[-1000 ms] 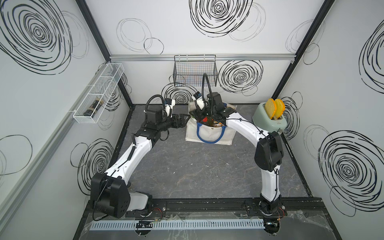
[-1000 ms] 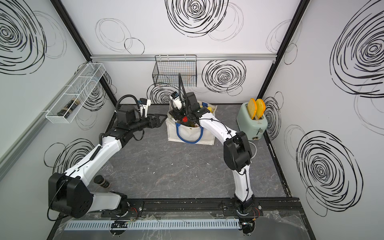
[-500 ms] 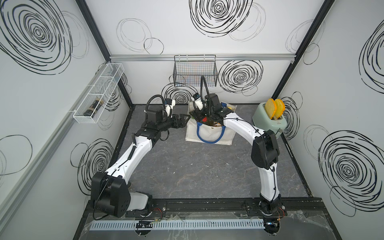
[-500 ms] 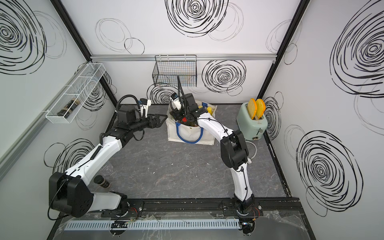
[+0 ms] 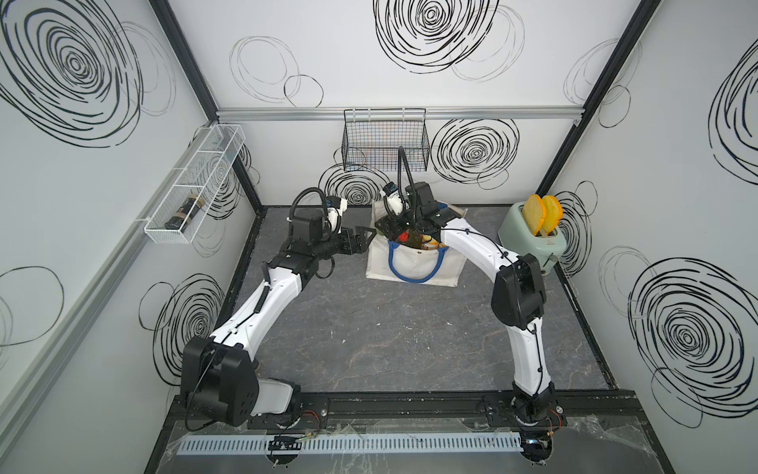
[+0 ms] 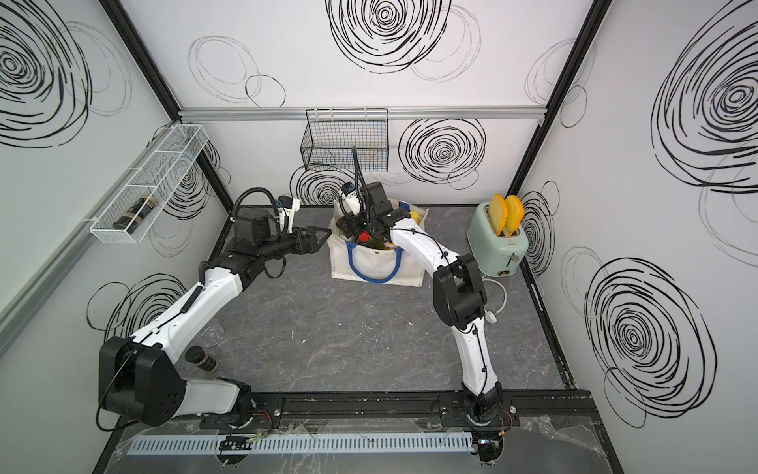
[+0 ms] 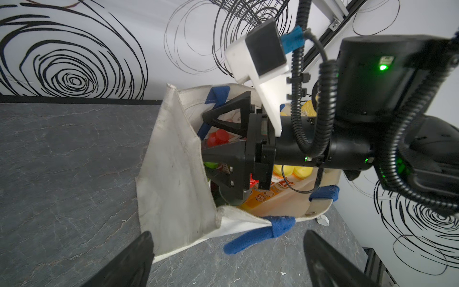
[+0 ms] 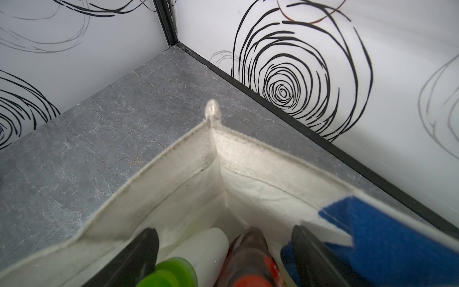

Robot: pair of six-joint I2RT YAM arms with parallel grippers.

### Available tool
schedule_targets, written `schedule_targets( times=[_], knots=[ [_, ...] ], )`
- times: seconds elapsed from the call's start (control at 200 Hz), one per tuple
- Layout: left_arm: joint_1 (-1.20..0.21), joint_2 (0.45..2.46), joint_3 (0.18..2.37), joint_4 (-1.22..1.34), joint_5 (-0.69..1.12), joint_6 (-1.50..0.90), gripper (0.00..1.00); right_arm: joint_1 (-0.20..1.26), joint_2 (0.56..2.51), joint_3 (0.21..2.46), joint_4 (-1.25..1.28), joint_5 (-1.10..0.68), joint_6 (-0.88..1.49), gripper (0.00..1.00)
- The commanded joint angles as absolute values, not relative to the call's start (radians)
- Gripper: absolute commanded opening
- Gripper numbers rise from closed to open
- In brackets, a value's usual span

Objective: Pack dish soap into the shopping bag
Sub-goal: Adjust the bottle of dish soap in the shopping bag.

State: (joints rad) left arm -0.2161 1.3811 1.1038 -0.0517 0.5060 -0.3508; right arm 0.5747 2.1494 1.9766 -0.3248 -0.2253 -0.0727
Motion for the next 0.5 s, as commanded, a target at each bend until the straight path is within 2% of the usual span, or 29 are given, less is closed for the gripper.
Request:
schedule_targets(
  times=[0.0, 0.305, 0.495],
  knots=[
    [-0.222, 1.385, 1.137, -0.025, 0.497, -0.334, 0.96, 0.565, 2.128, 2.092, -0.313, -0.287, -0.028, 0.89],
    [-0.221, 1.382, 1.14, -0.029, 0.496, -0.329, 0.96, 0.56, 2.174, 2.246, -0.344, -0.262, -0.045, 0.94],
    [-0.22, 1.391, 1.141, -0.031, 0.495, -0.328, 0.96, 0.558, 2.31, 2.488, -0.613, -0.209, -0.063, 0.99]
  ],
)
